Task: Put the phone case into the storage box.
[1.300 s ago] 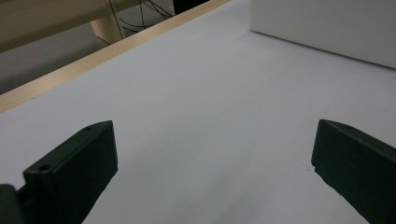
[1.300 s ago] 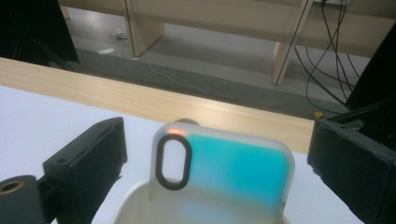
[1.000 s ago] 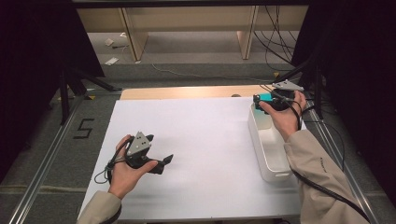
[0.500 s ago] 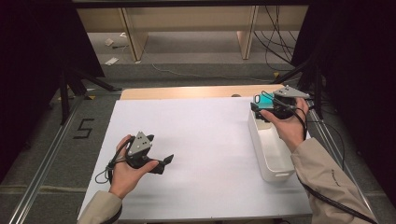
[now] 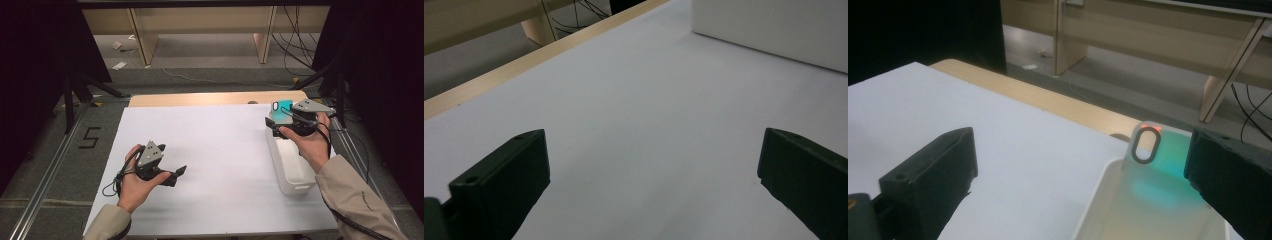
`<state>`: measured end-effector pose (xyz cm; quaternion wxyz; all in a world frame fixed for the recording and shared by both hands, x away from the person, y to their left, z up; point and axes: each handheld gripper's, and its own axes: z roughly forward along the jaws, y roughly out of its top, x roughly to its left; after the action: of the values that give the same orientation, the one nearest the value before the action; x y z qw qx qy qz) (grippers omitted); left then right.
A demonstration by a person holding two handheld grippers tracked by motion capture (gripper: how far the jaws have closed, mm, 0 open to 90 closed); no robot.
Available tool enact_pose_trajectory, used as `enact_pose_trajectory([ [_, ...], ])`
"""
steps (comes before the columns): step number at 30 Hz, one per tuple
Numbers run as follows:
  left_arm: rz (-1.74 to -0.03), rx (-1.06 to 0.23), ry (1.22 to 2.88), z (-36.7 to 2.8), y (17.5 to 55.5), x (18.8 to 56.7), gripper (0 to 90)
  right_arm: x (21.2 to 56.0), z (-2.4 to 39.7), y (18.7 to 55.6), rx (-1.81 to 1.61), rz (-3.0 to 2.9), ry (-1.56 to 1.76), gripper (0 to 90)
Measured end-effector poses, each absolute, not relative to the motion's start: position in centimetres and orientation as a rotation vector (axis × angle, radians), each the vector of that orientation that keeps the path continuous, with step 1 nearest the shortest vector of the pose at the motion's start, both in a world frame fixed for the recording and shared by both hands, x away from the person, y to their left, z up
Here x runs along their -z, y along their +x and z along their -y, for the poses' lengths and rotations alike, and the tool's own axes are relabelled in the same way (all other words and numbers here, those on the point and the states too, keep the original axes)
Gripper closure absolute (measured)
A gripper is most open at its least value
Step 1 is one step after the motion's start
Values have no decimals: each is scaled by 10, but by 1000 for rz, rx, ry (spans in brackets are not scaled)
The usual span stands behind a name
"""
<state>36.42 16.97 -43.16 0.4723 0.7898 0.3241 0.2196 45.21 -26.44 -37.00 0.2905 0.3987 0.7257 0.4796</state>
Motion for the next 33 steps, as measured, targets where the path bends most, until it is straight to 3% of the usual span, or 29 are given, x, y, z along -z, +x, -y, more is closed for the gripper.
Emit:
enact_pose_trajectory([
  [33, -793, -552, 1916, -170, 362, 429, 0, 370, 273, 398, -1387, -2006, 937, 16],
])
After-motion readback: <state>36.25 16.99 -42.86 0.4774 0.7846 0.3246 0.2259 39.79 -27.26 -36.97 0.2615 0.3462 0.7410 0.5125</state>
